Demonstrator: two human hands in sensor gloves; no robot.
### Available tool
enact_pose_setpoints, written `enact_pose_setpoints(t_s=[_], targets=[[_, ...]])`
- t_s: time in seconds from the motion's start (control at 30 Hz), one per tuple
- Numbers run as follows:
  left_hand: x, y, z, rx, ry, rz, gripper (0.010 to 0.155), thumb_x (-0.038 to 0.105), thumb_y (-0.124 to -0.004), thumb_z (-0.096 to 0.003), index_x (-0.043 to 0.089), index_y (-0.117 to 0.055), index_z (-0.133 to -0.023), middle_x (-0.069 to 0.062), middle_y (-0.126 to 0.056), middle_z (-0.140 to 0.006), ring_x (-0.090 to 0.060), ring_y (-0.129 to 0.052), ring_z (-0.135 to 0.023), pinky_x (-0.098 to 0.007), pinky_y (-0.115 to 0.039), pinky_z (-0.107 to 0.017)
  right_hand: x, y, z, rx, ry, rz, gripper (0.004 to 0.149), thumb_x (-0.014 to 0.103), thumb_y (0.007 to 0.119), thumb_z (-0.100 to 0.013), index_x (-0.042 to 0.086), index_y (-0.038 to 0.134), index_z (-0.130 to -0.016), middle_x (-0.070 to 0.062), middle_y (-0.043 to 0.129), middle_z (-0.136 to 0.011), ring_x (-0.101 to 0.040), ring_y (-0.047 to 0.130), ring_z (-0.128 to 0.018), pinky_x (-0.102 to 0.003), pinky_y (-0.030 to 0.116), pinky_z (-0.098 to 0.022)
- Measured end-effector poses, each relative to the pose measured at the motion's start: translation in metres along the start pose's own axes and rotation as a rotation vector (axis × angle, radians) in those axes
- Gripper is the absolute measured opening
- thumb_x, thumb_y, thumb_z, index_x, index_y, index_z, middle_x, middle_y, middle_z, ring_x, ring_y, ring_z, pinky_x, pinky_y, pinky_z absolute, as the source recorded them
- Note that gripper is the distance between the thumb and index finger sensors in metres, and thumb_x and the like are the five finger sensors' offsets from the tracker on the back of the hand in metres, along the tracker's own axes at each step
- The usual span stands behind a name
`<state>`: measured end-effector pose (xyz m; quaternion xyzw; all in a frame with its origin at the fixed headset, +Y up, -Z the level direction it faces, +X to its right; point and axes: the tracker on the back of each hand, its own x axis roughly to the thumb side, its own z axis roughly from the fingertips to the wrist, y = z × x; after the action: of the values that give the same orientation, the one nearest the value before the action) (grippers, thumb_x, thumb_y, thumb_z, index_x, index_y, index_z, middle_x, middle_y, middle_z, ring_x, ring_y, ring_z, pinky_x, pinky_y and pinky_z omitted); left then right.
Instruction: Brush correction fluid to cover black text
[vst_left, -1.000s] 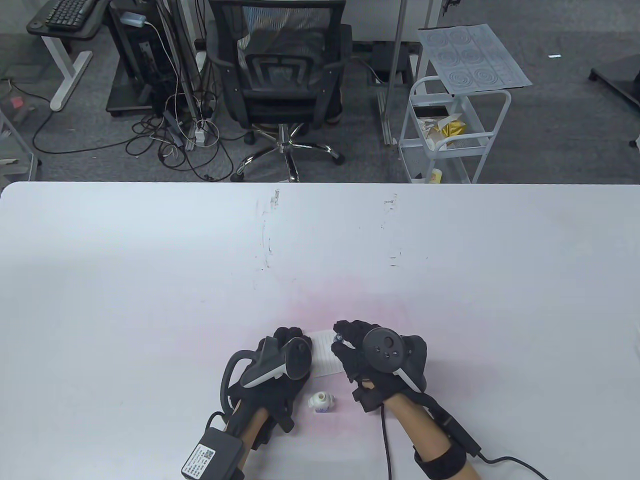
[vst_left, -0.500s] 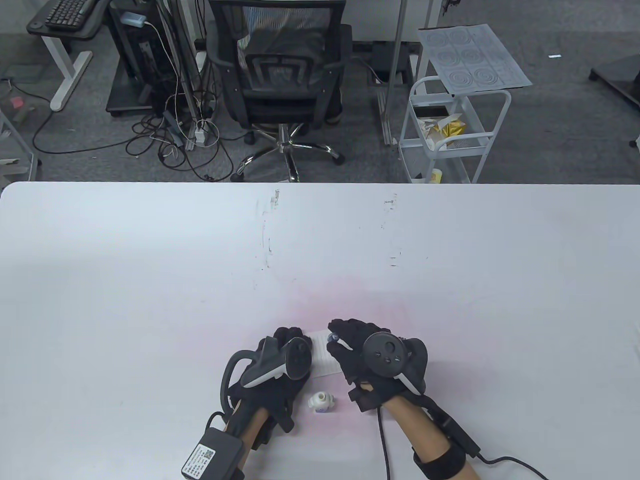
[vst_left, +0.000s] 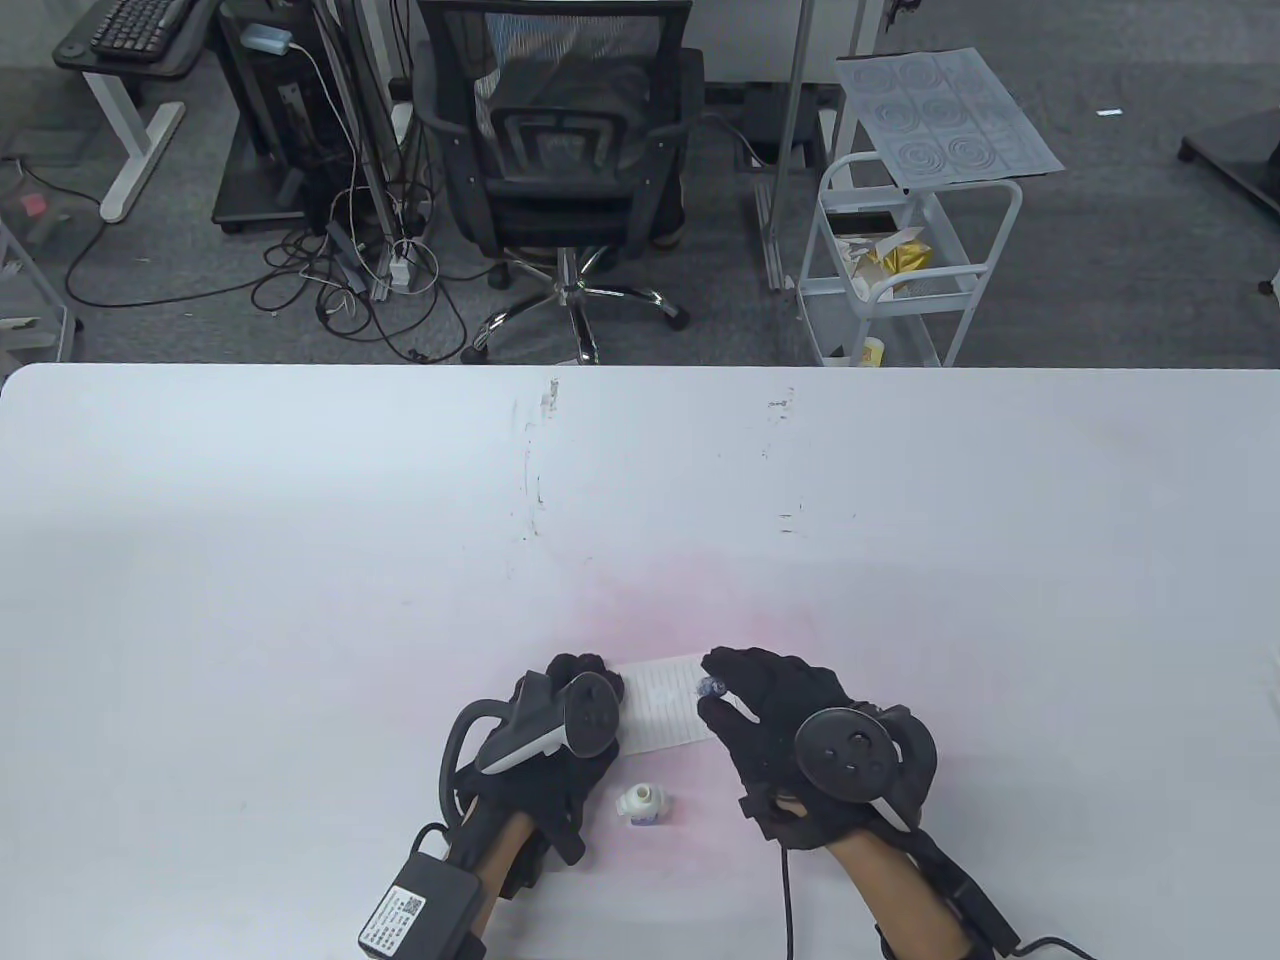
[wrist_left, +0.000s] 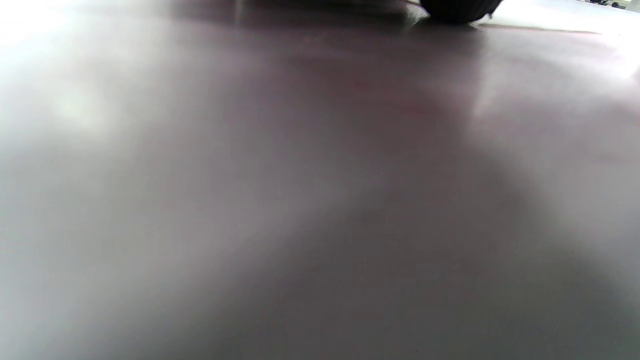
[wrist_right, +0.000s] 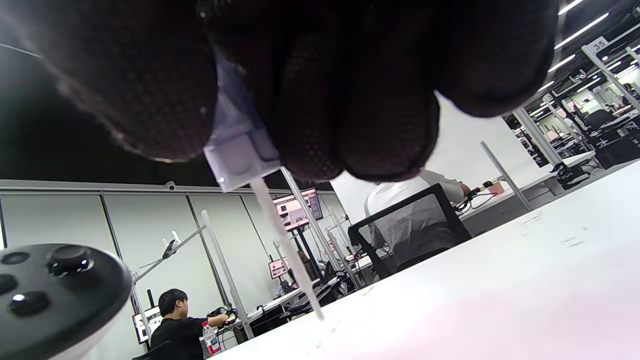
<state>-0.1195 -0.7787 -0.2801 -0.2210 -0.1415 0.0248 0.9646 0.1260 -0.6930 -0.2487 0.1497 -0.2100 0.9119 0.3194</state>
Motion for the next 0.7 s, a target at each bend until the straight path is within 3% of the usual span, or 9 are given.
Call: enact_pose_setpoints(t_s=[0.13, 0.23, 0.37, 0.53, 0.6, 0.7], targets=[[-0.006, 0.001, 0.001, 0.013, -0.010, 0.035, 0.066, 0.052, -0.060, -0.0498, 0.039, -0.030, -0.107, 0.009, -0.020, -0.119, -0.021, -0.023, -0.116, -0.049, -0.029, -0.086, -0.009, -0.003, 0.001, -0.004, 0.045, -0.052, 0.049, 0.045, 0.092, -0.031, 0.021, 0.090, -0.073, -0.004, 0.096, -0.067, -0.029, 0.104, -0.051, -0.050, 0.082, -0.043], [-0.014, 0.006, 0.006, 0.082, -0.003, 0.065, 0.067, 0.052, -0.062, -0.0486, 0.040, -0.033, -0.108, 0.008, -0.017, -0.119, -0.022, -0.019, -0.116, -0.051, -0.030, -0.086, -0.013, -0.004, 0.001, -0.011, 0.069, -0.093, 0.049, 0.045, 0.092, -0.031, 0.020, 0.090, -0.073, -0.004, 0.096, -0.066, -0.029, 0.104, -0.050, -0.050, 0.082, -0.043], [-0.023, 0.019, 0.020, 0.316, -0.035, 0.145, 0.067, 0.052, -0.066, -0.0447, 0.039, -0.043, -0.106, 0.007, -0.026, -0.119, -0.024, -0.028, -0.115, -0.052, -0.037, -0.084, -0.019, -0.005, 0.001, -0.017, 0.098, -0.124, 0.049, 0.045, 0.092, -0.031, 0.020, 0.090, -0.073, -0.004, 0.096, -0.066, -0.029, 0.104, -0.050, -0.050, 0.082, -0.043], [-0.028, 0.031, 0.037, 0.417, -0.080, 0.188, 0.067, 0.053, -0.067, -0.0442, 0.038, -0.045, -0.106, 0.006, -0.030, -0.119, -0.024, -0.032, -0.115, -0.052, -0.041, -0.083, -0.024, -0.005, 0.001, -0.018, 0.122, -0.154, 0.049, 0.045, 0.092, -0.031, 0.020, 0.090, -0.073, -0.004, 0.096, -0.066, -0.029, 0.104, -0.050, -0.050, 0.082, -0.043], [-0.031, 0.035, 0.046, 0.488, -0.086, 0.190, 0.068, 0.053, -0.067, -0.0445, 0.039, -0.044, -0.107, 0.007, -0.025, -0.119, -0.024, -0.020, -0.114, -0.053, -0.035, -0.083, -0.025, -0.006, 0.001, -0.018, 0.124, -0.156, 0.049, 0.045, 0.092, -0.031, 0.020, 0.090, -0.073, -0.004, 0.096, -0.066, -0.029, 0.104, -0.050, -0.050, 0.082, -0.043], [-0.034, 0.041, 0.062, 0.592, -0.092, 0.154, 0.068, 0.054, -0.067, -0.0439, 0.038, -0.046, -0.106, 0.006, -0.030, -0.119, -0.025, -0.026, -0.115, -0.053, -0.040, -0.083, -0.023, -0.005, 0.001, -0.017, 0.109, -0.138, 0.049, 0.045, 0.092, -0.031, 0.020, 0.090, -0.073, -0.004, 0.096, -0.067, -0.029, 0.104, -0.050, -0.050, 0.082, -0.043]])
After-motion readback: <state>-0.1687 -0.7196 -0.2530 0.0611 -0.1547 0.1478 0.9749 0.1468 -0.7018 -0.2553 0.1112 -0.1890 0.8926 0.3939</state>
